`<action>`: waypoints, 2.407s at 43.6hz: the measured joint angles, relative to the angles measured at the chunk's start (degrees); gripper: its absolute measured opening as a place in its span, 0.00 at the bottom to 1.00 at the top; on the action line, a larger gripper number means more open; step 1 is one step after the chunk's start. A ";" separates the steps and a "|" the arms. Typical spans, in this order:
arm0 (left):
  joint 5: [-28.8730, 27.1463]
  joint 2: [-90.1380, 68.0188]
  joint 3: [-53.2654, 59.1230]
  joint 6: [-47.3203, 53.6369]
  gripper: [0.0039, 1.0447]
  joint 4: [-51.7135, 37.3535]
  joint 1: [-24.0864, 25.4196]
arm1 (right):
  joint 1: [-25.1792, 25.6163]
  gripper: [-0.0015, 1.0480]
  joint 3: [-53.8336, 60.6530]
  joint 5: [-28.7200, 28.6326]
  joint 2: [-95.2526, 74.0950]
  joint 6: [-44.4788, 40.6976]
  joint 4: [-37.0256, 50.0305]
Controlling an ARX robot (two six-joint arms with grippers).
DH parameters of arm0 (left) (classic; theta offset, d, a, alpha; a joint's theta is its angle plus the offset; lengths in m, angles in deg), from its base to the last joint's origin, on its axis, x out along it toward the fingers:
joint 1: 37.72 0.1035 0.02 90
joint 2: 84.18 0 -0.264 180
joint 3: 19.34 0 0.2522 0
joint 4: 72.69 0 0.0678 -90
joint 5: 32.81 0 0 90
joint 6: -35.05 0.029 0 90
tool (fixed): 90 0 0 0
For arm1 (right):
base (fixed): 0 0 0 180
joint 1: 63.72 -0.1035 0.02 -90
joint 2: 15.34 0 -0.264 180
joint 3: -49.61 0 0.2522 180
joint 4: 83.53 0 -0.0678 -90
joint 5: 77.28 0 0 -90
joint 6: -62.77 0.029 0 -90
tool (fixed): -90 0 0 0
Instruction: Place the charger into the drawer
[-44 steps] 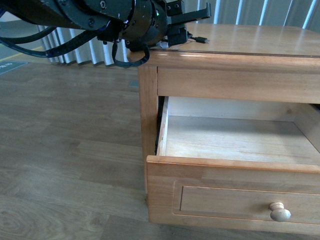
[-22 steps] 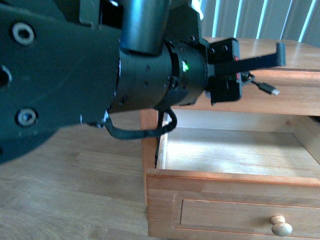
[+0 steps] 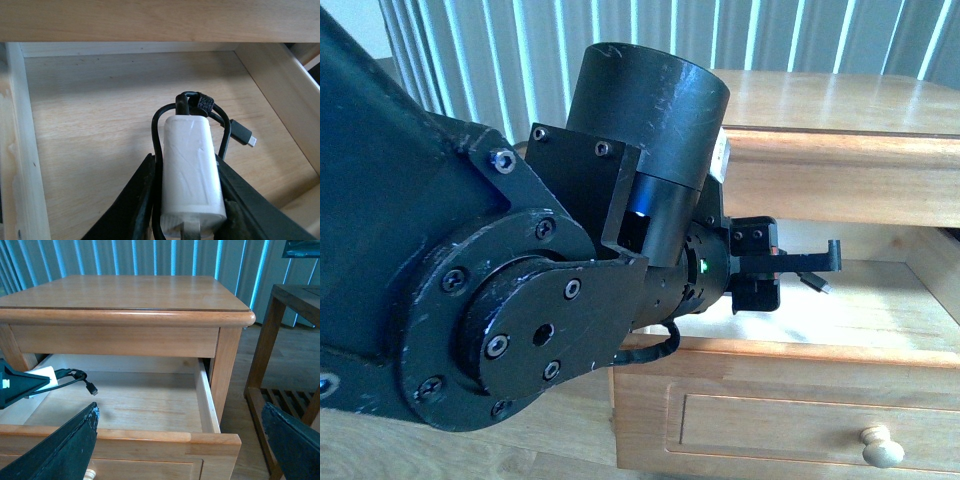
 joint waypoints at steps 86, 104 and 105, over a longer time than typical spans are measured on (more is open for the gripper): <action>0.83 101.13 56.35 18.23 0.04 23.32 35.21 | 0.00 0.92 0.00 0.02 0.00 0.00 0.00; 0.96 113.70 59.78 18.40 0.04 32.30 35.32 | -0.07 0.92 0.00 0.02 0.02 0.00 0.00; 0.98 114.25 60.33 18.40 0.04 32.33 35.32 | -0.07 0.92 0.02 0.04 0.02 0.00 -0.02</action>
